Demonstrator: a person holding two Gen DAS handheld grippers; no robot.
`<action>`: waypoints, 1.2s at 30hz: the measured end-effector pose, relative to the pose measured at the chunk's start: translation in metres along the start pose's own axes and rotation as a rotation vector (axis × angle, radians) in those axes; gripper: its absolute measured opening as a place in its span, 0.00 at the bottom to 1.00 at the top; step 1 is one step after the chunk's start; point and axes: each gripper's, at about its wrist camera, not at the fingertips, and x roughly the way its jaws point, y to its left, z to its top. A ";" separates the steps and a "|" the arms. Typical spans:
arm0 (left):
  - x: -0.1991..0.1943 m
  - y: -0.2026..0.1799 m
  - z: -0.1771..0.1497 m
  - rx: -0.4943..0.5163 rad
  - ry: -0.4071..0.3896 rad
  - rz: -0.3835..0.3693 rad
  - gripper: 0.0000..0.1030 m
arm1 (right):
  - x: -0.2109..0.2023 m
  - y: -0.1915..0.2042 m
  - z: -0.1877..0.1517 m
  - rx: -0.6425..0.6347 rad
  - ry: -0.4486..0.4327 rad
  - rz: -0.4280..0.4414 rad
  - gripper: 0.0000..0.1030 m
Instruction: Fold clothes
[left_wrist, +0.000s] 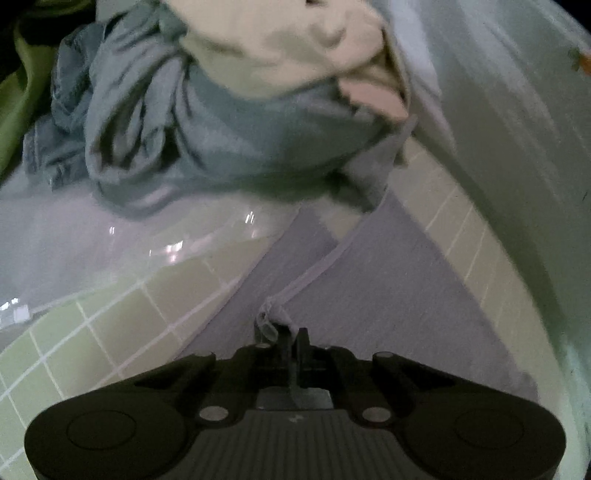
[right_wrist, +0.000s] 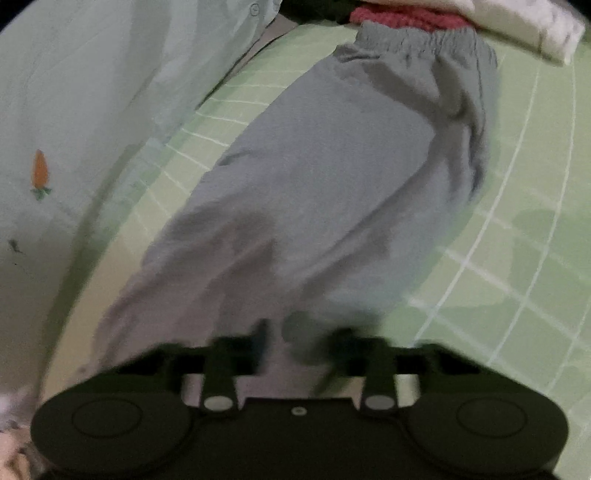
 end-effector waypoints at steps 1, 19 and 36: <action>-0.006 -0.002 0.002 0.001 -0.024 -0.006 0.01 | -0.002 -0.003 0.002 0.024 -0.009 0.014 0.07; -0.061 0.084 -0.084 -0.121 -0.064 0.158 0.51 | -0.022 -0.012 -0.003 -0.164 0.040 0.026 0.49; -0.037 0.048 -0.096 0.019 -0.033 0.224 0.69 | -0.037 -0.006 -0.009 -0.213 0.000 0.013 0.72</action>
